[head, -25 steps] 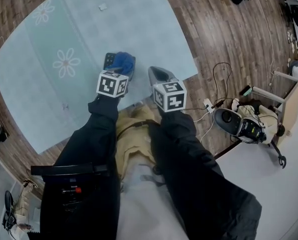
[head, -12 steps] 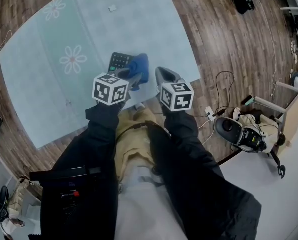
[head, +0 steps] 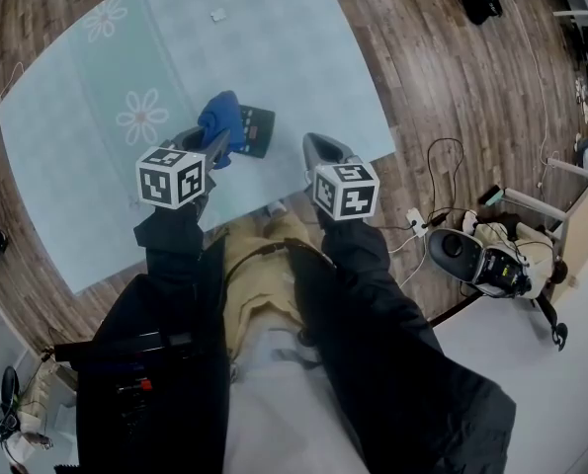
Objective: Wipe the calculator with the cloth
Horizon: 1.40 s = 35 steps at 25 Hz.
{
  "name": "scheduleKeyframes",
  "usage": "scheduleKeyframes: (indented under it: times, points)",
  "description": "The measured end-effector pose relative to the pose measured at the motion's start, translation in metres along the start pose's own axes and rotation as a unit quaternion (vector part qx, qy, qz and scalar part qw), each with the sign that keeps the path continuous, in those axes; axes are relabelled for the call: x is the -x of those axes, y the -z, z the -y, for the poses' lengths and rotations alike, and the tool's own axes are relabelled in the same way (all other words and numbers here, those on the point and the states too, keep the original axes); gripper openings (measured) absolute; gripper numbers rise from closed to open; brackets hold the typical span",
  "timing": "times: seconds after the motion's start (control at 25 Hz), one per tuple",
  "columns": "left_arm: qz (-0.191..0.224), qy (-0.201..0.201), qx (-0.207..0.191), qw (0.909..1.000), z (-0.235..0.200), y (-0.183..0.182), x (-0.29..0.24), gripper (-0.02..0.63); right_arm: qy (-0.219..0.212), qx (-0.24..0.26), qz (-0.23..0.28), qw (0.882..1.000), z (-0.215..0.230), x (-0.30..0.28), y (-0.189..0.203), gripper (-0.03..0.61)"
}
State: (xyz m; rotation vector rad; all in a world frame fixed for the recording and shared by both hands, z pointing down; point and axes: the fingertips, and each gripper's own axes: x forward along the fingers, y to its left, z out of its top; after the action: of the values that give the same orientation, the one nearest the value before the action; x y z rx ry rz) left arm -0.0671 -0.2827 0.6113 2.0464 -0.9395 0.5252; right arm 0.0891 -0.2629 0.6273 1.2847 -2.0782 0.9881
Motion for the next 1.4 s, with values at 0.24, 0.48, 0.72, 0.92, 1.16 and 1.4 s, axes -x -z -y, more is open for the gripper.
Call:
scheduleKeyframes:
  times: [0.24, 0.48, 0.72, 0.92, 1.16, 1.4]
  points:
    - [-0.035, -0.066, -0.008, 0.9972, -0.046, 0.019, 0.004, 0.061, 0.010, -0.007, 0.000, 1.000, 0.008, 0.003, 0.004, 0.002]
    - [-0.096, -0.121, -0.036, 0.9873, -0.073, 0.042, -0.007, 0.061, 0.014, -0.011, -0.001, 1.000, 0.010, 0.006, 0.003, 0.002]
    - [-0.134, -0.102, -0.053, 0.9843, -0.054, 0.068, -0.043, 0.061, 0.004, -0.009, -0.013, 1.000, 0.008, 0.000, 0.015, 0.001]
    - [-0.148, -0.072, -0.060, 0.9846, -0.033, 0.076, -0.061, 0.061, 0.000, -0.005, -0.018, 1.000, 0.002, 0.000, 0.015, 0.001]
    - [-0.154, -0.025, -0.059, 0.9860, -0.003, 0.085, -0.079, 0.061, 0.005, -0.008, -0.018, 1.000, 0.004, 0.005, 0.018, 0.002]
    - [-0.137, 0.031, -0.034, 0.9895, 0.024, 0.083, -0.087, 0.061, 0.009, -0.008, -0.014, 1.000, 0.006, 0.008, 0.017, 0.002]
